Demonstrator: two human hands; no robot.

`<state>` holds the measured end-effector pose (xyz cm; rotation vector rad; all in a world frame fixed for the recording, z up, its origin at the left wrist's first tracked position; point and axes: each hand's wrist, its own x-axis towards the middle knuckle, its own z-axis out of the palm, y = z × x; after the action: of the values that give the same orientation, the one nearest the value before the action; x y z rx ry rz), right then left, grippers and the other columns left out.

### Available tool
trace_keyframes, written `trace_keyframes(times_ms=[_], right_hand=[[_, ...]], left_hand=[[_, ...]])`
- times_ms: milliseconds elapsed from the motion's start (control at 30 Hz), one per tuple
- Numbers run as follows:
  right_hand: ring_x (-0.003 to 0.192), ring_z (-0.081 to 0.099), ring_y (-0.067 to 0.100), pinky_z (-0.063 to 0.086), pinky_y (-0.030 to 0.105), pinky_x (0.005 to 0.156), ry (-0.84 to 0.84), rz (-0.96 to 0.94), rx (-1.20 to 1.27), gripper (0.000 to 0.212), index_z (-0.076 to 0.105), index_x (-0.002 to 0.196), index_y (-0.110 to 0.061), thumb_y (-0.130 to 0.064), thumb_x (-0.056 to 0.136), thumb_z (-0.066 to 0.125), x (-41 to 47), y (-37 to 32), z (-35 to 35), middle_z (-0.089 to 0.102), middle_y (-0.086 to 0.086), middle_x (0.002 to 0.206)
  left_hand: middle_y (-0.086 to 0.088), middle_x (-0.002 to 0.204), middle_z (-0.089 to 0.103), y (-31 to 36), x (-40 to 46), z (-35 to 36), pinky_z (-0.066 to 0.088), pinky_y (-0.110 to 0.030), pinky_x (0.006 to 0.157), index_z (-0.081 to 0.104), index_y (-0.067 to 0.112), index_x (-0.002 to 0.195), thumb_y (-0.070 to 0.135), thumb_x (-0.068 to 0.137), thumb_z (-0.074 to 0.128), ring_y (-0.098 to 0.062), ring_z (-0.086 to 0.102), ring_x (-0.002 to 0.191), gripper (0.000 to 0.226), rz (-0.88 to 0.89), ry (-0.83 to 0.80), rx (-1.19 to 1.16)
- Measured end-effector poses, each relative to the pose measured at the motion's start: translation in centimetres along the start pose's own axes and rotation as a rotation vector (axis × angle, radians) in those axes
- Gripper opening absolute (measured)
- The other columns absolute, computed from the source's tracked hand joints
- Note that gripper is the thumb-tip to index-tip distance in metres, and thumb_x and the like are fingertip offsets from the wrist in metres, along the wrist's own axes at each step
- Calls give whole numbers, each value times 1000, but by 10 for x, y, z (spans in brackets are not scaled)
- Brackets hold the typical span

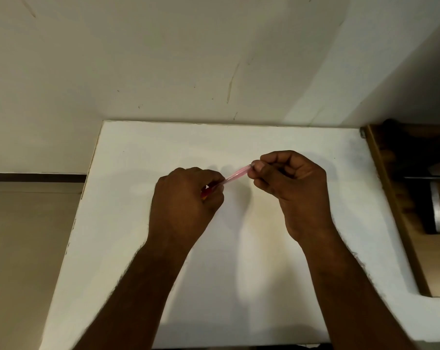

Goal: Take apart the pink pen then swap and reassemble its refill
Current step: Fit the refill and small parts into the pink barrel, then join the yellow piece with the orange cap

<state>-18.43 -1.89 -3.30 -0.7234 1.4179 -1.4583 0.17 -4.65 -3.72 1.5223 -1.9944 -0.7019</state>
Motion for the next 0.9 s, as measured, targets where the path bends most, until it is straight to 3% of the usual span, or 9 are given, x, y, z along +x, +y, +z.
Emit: trace_keyframes(times_ms=[500,633,767,900], right_hand=[[82,77,26,59,30,71,-50,-79,-106,13,76,90,-15,-3,85,77,1,1,-2,80,10,88],[89,78,28,60,32,74,-61,-68,-59,22,75,104,-18,-2,88,75,1,0,-1,81,10,95],[92,78,25,63,34,75,-98,-49,-119,39,65,126,-22,-10,90,75,-1,2,6,82,7,97],[90,78,27,62,38,74,-55,-9,-121,41,62,124,-20,-12,87,79,-2,5,8,82,8,94]], left_hand=[[4,77,72,2,-1,0,51,-45,70,76,27,96,32,90,54,-24,64,76,23,48,-46,28],[5,82,72,6,-2,6,55,-43,68,75,22,101,31,94,55,-19,67,70,23,25,-54,-101],[5,86,75,14,-5,13,56,-37,72,77,20,101,25,97,58,-12,67,75,20,11,-94,-171],[4,90,77,13,-4,14,56,-35,76,77,19,103,22,100,56,-13,69,82,21,-34,-163,-223]])
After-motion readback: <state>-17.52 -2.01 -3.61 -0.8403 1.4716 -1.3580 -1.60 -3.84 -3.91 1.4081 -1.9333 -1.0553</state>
